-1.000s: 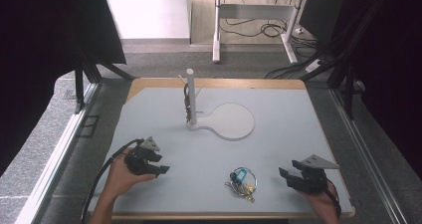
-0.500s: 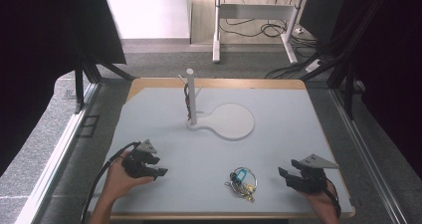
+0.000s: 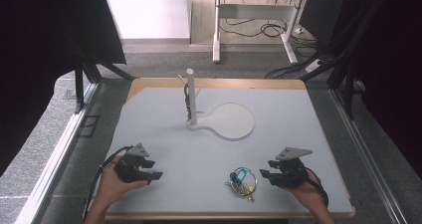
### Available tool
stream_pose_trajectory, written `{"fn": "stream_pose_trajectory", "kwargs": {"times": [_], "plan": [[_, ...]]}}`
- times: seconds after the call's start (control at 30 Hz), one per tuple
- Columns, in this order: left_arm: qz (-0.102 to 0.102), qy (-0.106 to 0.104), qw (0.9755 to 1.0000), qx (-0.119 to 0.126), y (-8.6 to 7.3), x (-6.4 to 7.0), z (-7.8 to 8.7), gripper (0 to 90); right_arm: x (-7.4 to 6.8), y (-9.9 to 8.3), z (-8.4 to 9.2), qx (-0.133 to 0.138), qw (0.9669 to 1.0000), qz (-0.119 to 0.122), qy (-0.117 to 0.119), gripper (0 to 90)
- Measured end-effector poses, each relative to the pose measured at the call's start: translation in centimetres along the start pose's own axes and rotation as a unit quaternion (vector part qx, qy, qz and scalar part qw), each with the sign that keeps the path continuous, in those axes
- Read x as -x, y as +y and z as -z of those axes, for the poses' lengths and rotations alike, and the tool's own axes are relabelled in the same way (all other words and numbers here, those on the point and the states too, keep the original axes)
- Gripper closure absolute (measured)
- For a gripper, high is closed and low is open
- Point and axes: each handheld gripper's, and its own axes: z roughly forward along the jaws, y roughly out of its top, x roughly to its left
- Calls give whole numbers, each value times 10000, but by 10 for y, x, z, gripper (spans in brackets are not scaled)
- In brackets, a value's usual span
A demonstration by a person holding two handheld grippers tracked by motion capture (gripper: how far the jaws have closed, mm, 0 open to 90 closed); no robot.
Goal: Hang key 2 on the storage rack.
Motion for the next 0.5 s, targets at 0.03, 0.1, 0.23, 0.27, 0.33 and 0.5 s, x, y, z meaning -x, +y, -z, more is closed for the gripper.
{"fn": "stream_pose_trajectory", "kwargs": {"times": [0.03, 0.1, 0.23, 0.27, 0.33, 0.5], "plan": [[0, 0, 10000, 0, 0, 0, 0, 448, 0, 0, 0, 0, 10000, 0, 0, 519], [-53, -7, 10000, -1, 0, 1, 0, 448, -5, 8, -2, -148, 9996, 84, 212, 524], [-31, -14, 10000, 54, 0, 2, 2, 447, -18, 20, -8, -461, 9971, 295, 537, 537], [-25, -17, 10000, 48, 0, 2, 2, 447, -24, 25, -11, -635, 9949, 388, 684, 542], [-29, -17, 10000, 43, 1, 3, 2, 447, -31, 31, -15, -774, 9927, 439, 810, 545], [-54, -28, 10000, 19, 1, 4, 2, 446, -43, 41, -23, -1015, 9882, 496, 1033, 548]]}}
